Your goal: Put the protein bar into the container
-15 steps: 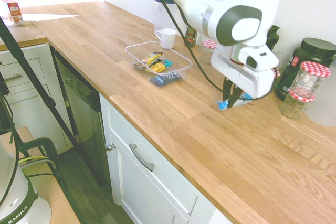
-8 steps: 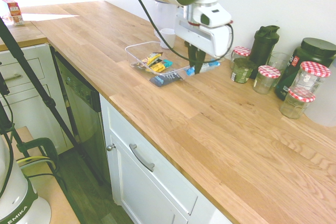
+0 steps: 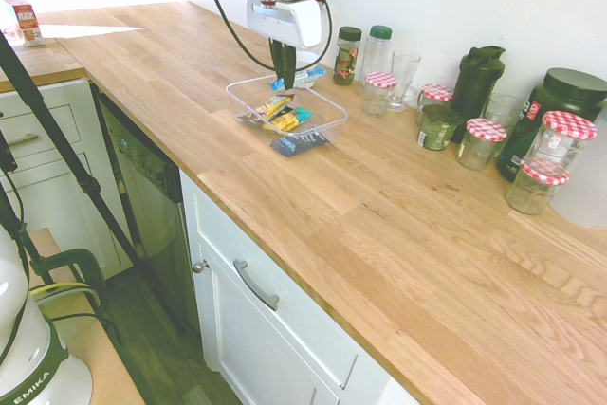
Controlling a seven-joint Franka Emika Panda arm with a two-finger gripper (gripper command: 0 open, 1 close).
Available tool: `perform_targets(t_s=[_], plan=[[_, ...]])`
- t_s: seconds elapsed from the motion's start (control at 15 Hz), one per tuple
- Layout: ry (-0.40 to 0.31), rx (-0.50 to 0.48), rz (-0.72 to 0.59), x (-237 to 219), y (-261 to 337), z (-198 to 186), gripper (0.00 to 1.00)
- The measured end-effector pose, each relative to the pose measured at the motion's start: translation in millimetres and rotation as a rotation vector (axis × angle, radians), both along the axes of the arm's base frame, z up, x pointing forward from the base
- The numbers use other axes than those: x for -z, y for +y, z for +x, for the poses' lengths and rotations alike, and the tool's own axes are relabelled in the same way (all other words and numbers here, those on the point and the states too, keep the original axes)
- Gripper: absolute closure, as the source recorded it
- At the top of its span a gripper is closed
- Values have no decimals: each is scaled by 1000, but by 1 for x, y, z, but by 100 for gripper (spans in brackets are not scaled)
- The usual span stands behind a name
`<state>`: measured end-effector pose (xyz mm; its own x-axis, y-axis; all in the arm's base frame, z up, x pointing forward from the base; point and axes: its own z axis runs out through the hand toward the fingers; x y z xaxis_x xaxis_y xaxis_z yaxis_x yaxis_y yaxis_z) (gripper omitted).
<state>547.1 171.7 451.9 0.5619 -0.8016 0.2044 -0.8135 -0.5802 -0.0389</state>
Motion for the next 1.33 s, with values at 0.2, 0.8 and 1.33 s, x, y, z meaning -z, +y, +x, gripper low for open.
perform_targets(t_s=[0.2,0.8,1.33], plan=[[17,8,-6,20,20,14,100],[64,35,-9,62,32,43,100],[132,73,27,85,33,52,0]])
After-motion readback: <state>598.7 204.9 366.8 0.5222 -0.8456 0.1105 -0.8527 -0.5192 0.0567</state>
